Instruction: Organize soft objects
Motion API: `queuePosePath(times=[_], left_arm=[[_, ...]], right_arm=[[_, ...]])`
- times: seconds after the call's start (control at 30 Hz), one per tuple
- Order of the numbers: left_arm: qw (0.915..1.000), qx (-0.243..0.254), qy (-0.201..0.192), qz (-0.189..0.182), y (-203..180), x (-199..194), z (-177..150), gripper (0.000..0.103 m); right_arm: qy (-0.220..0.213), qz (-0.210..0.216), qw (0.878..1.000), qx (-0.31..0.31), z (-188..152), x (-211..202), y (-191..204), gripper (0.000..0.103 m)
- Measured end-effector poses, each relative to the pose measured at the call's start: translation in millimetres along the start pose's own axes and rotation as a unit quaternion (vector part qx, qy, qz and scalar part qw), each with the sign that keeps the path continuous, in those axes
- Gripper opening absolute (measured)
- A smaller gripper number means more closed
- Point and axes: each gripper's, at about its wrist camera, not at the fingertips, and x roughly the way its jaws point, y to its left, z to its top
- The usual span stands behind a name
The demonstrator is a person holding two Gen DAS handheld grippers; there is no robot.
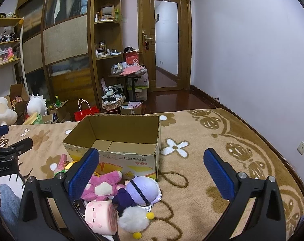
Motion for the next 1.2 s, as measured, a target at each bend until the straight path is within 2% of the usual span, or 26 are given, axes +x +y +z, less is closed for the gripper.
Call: queuePosePath(times=[1.2], left_arm=[[1.0,0.0,-0.001,0.007,2.7,-0.9,-3.0,0.103]], right_arm=[[-0.007,0.0,1.0,0.002,3.1,-2.6,-0.7,0.103]])
